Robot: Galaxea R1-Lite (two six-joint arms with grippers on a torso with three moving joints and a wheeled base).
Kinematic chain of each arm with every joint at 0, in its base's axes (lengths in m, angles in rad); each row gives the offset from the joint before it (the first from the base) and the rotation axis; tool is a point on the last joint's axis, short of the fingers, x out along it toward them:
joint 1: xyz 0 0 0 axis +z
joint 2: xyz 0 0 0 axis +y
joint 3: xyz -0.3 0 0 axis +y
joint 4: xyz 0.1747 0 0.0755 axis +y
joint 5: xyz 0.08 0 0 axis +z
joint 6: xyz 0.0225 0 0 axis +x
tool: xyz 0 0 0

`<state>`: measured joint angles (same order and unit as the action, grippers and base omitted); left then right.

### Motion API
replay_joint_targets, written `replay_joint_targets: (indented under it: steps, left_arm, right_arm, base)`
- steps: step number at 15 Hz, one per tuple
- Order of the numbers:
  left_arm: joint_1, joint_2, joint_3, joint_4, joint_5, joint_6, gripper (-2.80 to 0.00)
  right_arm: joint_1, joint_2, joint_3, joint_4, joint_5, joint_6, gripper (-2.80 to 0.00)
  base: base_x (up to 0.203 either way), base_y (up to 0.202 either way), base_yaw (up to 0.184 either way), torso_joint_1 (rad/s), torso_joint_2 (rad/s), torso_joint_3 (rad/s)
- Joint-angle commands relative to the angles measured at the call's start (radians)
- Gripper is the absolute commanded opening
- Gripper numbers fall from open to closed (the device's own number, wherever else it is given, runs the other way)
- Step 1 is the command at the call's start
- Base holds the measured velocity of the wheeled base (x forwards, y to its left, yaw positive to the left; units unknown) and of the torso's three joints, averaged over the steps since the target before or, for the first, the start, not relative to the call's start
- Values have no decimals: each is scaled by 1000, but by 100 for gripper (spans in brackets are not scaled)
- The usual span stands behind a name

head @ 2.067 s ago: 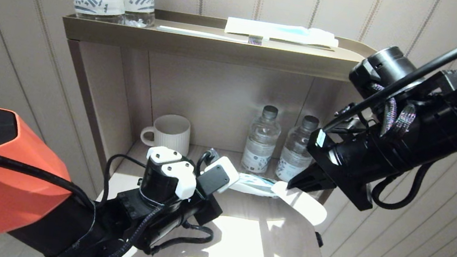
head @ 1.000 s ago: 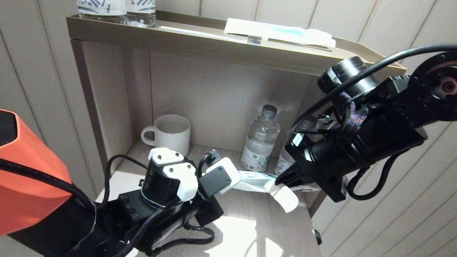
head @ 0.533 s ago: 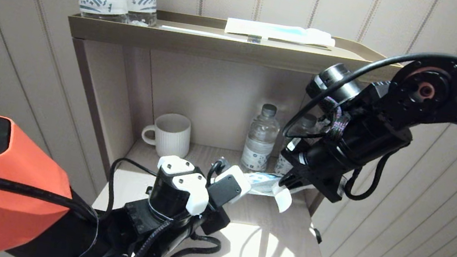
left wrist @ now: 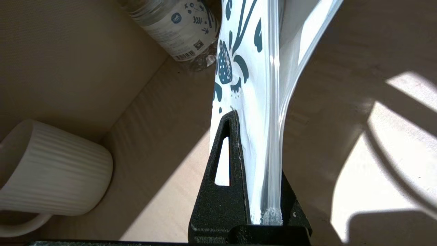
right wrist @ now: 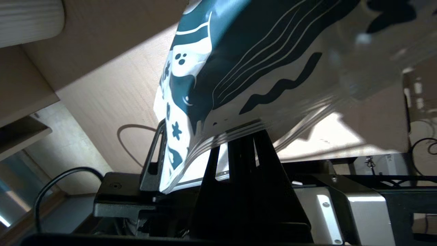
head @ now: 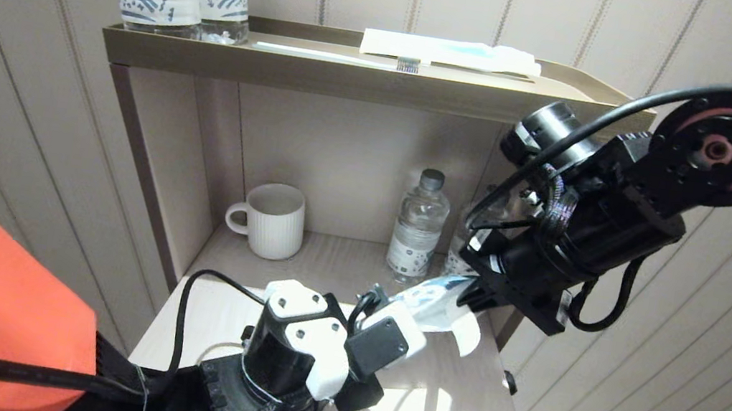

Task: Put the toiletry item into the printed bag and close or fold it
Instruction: Place the comb into the storage bag

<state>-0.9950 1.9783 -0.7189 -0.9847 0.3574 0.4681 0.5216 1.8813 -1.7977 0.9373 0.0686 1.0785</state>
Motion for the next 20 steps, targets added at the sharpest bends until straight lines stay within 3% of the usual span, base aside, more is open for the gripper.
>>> replay_joint_targets:
  steps: [1,4,7,9,14,20]
  left_arm:
    - [-14,-18,4,-6,9,3,-280]
    - [-16,-33,6,-1,10,3,-280]
    - [-51,-42,19,-1,23,-1,-280]
    - [-96,-43,28,4,75,-8,-280]
    - [-113,-113,7,167,90,-38,-280]
    - [-67,-271,-30,470,65,-138,-280]
  right_arm:
    - [14,-19,25,8,-43,6,-280]
    - [48,-45,35,5,-156,1,-280]
    - [62,-47,29,6,-168,-4,-280]
    - [74,-44,30,8,-168,-12,-280]
    - [141,13,-1,4,-184,-17,-280]
    - [179,31,-21,0,-296,-40,-280]
  base:
    - [0,0,0,0,0,0]
    - [0,0,0,0,0,0]
    - [0,0,0,0,0,0]
    - [0,0,0,0,0,0]
    - [0,0,0,0,0,0]
    - [0,0,0,0,0,0]
